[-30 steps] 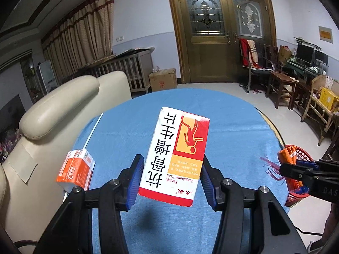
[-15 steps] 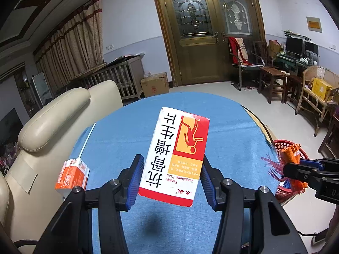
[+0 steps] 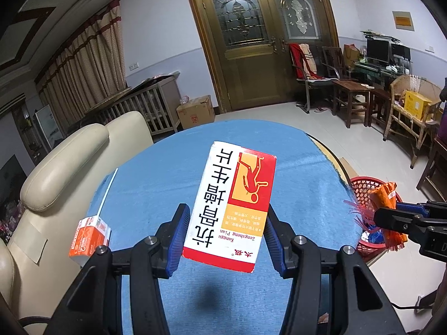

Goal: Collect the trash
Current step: 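Lift the orange bundle and medicine box and carry them toward the red basket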

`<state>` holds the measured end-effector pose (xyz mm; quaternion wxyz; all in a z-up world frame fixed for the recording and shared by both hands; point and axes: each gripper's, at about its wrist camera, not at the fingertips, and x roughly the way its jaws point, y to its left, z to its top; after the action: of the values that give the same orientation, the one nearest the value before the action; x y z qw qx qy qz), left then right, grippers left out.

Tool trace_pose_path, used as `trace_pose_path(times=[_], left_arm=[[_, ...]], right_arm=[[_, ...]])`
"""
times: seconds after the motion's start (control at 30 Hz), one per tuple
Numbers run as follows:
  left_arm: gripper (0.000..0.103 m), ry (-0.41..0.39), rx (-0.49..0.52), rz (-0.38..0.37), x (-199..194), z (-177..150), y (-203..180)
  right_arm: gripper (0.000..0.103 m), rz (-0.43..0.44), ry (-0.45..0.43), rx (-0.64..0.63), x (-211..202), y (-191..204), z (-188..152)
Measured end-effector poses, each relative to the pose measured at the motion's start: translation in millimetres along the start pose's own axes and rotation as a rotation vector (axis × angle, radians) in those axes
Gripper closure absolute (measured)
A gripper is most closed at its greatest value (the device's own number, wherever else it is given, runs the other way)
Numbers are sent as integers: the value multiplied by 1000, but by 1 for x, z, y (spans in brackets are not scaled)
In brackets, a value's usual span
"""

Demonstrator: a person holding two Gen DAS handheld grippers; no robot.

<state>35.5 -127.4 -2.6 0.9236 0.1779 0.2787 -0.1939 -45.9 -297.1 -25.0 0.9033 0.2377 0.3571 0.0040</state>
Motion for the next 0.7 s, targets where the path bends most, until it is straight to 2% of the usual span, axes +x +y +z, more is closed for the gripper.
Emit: trace_pose_path(times=[0.7], left_arm=[[49,16,53,-28,2,3,-22]], right_arm=[[68,-17,-18,54,-12,-24,-2]])
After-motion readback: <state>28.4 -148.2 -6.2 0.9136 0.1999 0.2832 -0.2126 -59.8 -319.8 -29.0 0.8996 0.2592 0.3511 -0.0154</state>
